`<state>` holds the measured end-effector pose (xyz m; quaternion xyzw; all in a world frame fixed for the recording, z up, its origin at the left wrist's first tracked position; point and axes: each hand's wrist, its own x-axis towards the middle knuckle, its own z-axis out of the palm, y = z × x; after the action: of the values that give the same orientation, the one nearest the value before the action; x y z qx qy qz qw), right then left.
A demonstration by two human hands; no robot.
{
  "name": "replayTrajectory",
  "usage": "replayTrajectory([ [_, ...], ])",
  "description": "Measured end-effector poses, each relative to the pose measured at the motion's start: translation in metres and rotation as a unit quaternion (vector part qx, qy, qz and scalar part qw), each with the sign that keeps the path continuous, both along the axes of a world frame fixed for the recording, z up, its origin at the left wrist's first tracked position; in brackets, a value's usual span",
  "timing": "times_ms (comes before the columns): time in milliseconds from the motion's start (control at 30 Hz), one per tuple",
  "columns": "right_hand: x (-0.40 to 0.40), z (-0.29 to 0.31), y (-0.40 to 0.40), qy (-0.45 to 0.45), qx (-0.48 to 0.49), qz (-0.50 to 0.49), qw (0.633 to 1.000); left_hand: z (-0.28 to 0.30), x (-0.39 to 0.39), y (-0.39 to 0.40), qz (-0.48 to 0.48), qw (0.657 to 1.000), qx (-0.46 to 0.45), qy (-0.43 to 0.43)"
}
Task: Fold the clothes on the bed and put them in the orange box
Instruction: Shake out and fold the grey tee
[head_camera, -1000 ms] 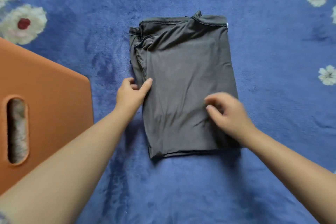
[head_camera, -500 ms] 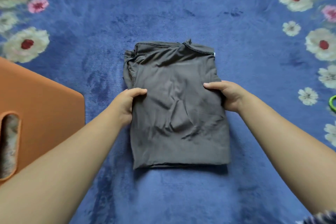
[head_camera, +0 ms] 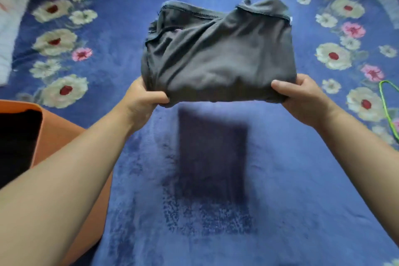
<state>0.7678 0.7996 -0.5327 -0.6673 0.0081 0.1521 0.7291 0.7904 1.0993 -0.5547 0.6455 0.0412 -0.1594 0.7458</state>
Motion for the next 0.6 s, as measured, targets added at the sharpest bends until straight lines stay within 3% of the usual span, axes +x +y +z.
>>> replayTrajectory([
  [67,-0.036,-0.037,-0.009,0.06,-0.071,0.016,0.996,-0.035,-0.037,0.005,-0.045,0.996,0.048,0.055],
  [167,-0.108,-0.099,-0.018,0.19,-0.184,0.082,0.961,-0.084,-0.106,0.006,-0.155,0.965,0.135,0.162],
  [267,-0.151,-0.133,-0.021,0.236,-0.165,0.047,0.957,-0.11,-0.134,0.004,-0.131,0.955,0.164,0.21],
  [333,-0.15,-0.139,-0.02,0.241,-0.131,-0.016,0.961,-0.108,-0.128,0.004,-0.152,0.947,0.189,0.211],
  [400,-0.136,-0.137,-0.017,0.225,-0.142,-0.016,0.964,-0.103,-0.118,0.001,-0.16,0.945,0.206,0.196],
  [533,-0.109,-0.131,-0.004,0.196,-0.195,-0.021,0.961,-0.097,-0.115,-0.012,-0.152,0.941,0.283,0.111],
  [600,-0.102,-0.129,0.0,0.175,-0.17,-0.049,0.969,-0.097,-0.117,-0.021,-0.125,0.937,0.32,0.068],
])
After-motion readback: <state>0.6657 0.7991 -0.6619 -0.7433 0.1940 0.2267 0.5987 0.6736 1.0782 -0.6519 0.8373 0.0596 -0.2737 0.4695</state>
